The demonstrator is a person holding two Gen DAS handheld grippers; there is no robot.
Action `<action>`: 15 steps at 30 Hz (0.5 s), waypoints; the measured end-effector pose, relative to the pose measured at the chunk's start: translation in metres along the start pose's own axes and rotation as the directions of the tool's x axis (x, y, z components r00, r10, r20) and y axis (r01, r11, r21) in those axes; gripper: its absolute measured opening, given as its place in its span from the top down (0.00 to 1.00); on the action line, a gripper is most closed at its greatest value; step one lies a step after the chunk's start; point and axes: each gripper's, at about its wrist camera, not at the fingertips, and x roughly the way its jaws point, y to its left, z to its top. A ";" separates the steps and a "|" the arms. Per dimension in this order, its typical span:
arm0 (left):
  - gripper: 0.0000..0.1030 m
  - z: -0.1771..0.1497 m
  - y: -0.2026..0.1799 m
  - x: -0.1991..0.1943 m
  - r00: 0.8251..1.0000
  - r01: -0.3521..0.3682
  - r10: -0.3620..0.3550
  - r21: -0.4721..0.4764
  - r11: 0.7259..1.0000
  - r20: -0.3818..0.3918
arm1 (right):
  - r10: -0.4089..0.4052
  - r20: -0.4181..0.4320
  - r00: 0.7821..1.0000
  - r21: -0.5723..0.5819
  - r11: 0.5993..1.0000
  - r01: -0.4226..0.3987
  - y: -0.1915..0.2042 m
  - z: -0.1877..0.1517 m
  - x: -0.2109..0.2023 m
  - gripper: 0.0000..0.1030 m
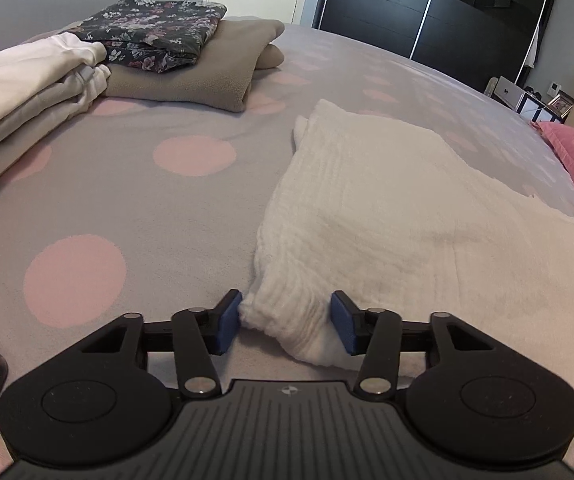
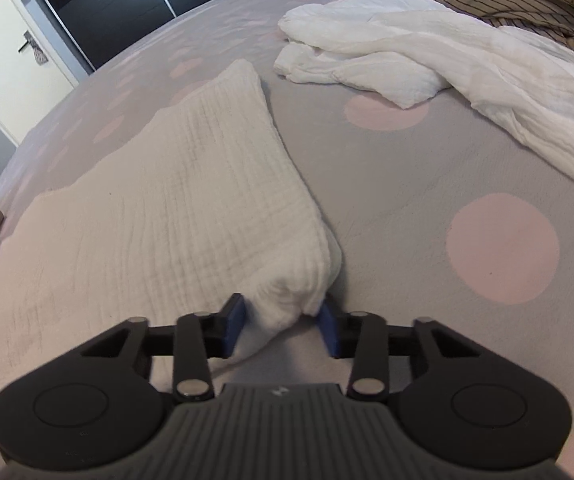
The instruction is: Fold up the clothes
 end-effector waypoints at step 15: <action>0.92 0.022 -0.011 -0.030 0.999 -0.032 0.032 0.061 0.998 -0.003 | -0.023 0.123 0.992 0.016 1.000 0.021 0.017 0.026 -0.052 0.94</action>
